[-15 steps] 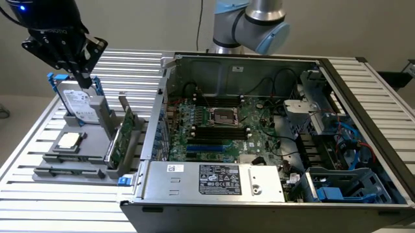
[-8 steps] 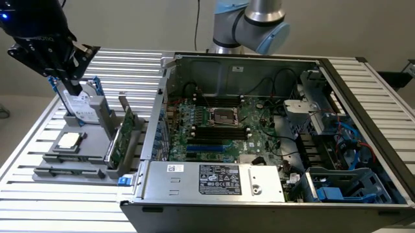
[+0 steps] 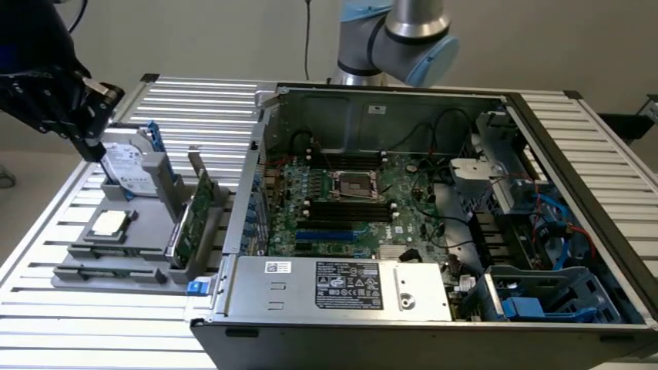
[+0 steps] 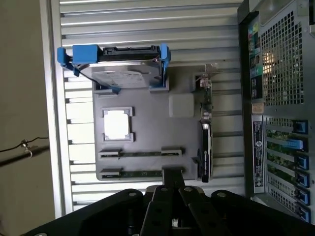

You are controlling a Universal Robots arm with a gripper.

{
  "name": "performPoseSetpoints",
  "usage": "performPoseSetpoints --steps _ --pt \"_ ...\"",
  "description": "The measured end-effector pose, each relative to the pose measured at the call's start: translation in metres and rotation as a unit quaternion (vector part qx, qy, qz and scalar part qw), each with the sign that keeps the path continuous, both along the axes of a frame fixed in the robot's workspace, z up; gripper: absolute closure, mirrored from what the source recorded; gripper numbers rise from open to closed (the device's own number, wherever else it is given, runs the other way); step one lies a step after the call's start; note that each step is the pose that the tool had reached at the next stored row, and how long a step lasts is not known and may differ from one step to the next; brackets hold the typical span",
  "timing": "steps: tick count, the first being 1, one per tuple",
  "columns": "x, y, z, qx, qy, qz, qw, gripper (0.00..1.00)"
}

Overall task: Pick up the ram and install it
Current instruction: 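Reach for the ram, then pick up the ram and move it above insertion slot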

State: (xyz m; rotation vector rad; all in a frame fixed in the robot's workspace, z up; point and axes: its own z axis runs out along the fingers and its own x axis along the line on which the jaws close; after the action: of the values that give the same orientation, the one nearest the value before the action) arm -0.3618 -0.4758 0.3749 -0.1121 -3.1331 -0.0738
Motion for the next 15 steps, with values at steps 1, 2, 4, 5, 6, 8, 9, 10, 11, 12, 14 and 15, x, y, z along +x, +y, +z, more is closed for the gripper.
performPoseSetpoints --steps 1,2,4,5,6,8,9,10,11,12,14,15 --pt "-0.004 -0.0006 -0.0015 0.0000 0.0001 0.000 1.0000 0.89" --pt "-0.009 -0.0011 -0.0031 0.0000 0.0002 0.000 1.0000 0.89" --pt "-0.018 -0.0016 -0.0060 0.0000 0.0004 0.000 1.0000 0.89" --pt "-0.022 -0.0018 -0.0074 0.0000 0.0004 0.000 1.0000 0.89" --pt "-0.027 -0.0018 -0.0082 0.0001 0.0004 0.000 1.0000 0.89" --pt "-0.029 -0.0017 -0.0085 0.0001 0.0006 0.000 1.0000 0.89" --pt "-0.029 -0.0017 -0.0085 0.0001 0.0006 0.000 1.0000 0.89" --pt "-0.029 -0.0017 -0.0085 0.0001 0.0006 0.000 1.0000 0.89" --pt "-0.029 -0.0017 -0.0085 0.0001 0.0006 0.000 1.0000 0.89" --pt "-0.029 -0.0018 -0.0084 0.0000 0.0007 0.000 1.0000 0.89" --pt "-0.029 -0.0018 -0.0084 0.0000 0.0007 0.000 1.0000 0.89" --pt "-0.029 -0.0018 -0.0084 0.0000 0.0007 0.000 1.0000 0.89"
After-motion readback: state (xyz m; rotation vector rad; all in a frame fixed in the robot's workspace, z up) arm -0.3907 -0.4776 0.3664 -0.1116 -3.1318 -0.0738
